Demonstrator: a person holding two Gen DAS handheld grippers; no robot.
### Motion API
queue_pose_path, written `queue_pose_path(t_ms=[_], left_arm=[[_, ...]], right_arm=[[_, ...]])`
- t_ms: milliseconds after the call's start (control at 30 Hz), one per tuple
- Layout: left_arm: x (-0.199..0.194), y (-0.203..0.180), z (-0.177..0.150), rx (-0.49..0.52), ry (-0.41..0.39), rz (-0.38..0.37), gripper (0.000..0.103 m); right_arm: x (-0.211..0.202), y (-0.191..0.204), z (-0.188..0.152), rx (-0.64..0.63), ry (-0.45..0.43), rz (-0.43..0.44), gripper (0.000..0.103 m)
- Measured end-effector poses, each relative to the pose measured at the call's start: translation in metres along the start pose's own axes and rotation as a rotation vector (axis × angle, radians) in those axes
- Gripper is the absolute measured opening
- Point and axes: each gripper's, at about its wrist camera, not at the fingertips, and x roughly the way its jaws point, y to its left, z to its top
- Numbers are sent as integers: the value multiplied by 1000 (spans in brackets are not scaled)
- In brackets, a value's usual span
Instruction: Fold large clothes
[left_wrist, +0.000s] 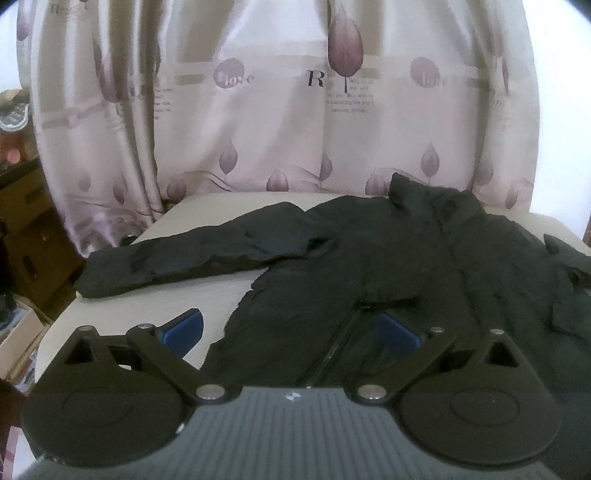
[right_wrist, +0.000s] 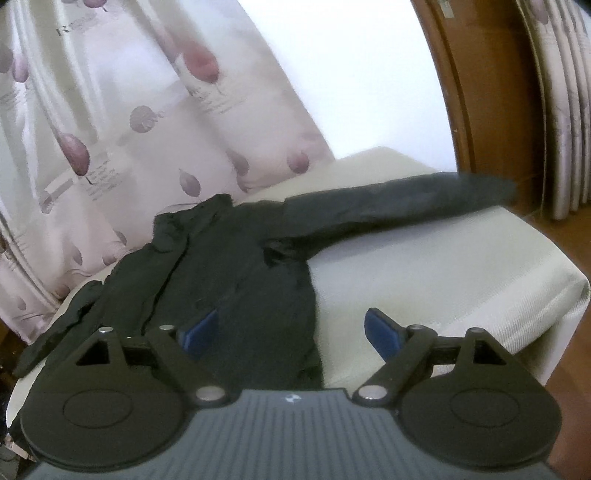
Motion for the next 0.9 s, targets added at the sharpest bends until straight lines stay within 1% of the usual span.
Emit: queue_pose_path(t_ms=[67,133,300,433,533,667,733,800,900], left_arm=[[8,-6,2,9,8,10,101],[16,-11,4,18,14,16,101],[36,-23,7,27,33,22,101],[46,-24,7,-12,37,-2,101],[48,-24,5,-37,40,-32,101],[47,-31,2,-31,48,-48,101],[47,-34,0,-33,58,-52,101],[46,-36,-2,-44,70,-60,102],[46,-38,-4,-55,93,-70,102]], right_arm=[[10,-7,5,15,2,-5,87],[20,-17,10,56,12,2,87],[50,-56,23,217,21,19,87],[71,-93,36,352,5,12,87],[81,-126,45,457,-37,2,87],[89,-179,56,614,-106,-20,87],[95,-201,61,675,-122,-47,88],[102,-226,63,759,-149,-31,88],[116,-253,67,846,-162,-10,88]])
